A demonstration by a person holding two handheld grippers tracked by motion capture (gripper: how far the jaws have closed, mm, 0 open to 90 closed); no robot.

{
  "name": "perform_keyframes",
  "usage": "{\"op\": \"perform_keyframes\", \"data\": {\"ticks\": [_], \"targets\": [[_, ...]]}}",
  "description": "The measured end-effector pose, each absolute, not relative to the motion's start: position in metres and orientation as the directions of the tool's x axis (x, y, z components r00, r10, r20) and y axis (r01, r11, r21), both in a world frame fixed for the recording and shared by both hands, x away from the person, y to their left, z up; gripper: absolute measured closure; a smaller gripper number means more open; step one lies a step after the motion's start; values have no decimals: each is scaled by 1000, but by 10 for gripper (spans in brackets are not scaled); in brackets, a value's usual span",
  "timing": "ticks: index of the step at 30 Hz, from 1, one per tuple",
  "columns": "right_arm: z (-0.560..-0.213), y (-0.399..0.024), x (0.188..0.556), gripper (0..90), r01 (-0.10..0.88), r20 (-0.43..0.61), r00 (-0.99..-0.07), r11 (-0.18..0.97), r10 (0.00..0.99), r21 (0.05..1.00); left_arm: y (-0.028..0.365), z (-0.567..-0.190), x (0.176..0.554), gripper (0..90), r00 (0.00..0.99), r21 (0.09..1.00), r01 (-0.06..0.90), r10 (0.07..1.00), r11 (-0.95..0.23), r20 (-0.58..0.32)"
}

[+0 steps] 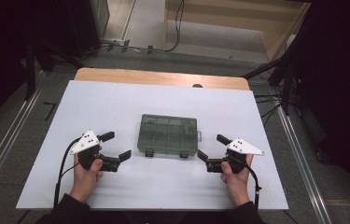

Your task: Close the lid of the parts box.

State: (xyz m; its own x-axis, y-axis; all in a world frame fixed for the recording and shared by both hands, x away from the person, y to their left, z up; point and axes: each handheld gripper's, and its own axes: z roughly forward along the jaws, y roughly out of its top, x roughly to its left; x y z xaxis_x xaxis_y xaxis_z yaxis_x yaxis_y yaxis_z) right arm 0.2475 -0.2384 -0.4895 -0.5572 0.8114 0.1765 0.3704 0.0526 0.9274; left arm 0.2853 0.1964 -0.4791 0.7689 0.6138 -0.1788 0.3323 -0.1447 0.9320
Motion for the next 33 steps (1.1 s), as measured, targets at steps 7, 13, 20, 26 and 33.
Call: {"op": "perform_keyframes", "data": {"ticks": [7, 13, 20, 26, 33], "targets": [[-489, -250, 240, 0, 359, 164, -553, 57, 817, 931, 213, -478, 279, 0, 761, 934, 327, 625, -141, -172], [-490, -259, 236, 0, 356, 153, -542, 61, 826, 933, 223, -476, 274, 0, 756, 937, 320, 634, -143, -161], [-491, -269, 232, 0, 354, 143, -528, 64, 837, 933, 234, -476, 268, 0, 752, 935, 318, 642, -155, -149], [-492, -276, 229, 0, 353, 136, -514, 64, 847, 934, 243, -476, 264, 0, 747, 936, 314, 650, -158, -141], [-493, -285, 226, 0, 351, 129, -504, 66, 854, 934, 260, -476, 257, 0, 734, 935, 311, 668, -169, -124]]}}
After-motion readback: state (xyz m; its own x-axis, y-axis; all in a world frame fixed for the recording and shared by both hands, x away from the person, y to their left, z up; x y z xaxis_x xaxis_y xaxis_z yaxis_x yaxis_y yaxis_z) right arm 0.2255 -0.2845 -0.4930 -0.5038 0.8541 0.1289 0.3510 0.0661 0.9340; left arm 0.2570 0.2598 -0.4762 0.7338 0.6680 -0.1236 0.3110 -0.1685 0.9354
